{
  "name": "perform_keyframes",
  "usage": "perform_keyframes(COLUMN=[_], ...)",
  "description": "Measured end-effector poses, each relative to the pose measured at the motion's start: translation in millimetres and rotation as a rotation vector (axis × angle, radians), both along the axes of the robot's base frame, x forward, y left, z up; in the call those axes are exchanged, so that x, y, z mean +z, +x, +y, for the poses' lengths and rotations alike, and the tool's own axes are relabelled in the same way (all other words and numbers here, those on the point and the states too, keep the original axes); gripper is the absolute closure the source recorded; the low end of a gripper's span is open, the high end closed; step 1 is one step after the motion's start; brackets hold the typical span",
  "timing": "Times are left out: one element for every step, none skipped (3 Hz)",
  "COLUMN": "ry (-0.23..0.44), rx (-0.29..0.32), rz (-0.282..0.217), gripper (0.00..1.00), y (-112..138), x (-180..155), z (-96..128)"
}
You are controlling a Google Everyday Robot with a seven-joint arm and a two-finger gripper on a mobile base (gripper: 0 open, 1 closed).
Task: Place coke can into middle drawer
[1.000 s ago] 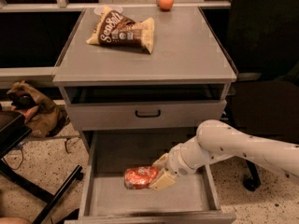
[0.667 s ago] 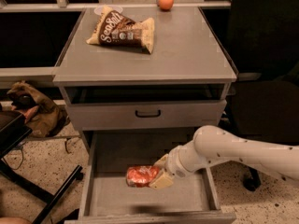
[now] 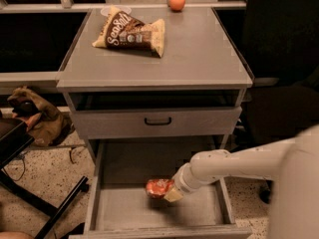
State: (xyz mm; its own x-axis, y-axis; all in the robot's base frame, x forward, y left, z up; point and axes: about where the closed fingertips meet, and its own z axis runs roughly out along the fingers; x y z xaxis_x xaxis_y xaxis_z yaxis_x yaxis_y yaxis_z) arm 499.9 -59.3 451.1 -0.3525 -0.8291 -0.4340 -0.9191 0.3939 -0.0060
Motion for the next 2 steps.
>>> perform_keyframes(ry=[-0.047, -0.049], rx=[-0.084, -0.077], rz=[0.023, 0.027], gripper=[1.00, 1.00], y=[49.8, 49.3], x=[-68.7, -71.6], z=[37.7, 41.9])
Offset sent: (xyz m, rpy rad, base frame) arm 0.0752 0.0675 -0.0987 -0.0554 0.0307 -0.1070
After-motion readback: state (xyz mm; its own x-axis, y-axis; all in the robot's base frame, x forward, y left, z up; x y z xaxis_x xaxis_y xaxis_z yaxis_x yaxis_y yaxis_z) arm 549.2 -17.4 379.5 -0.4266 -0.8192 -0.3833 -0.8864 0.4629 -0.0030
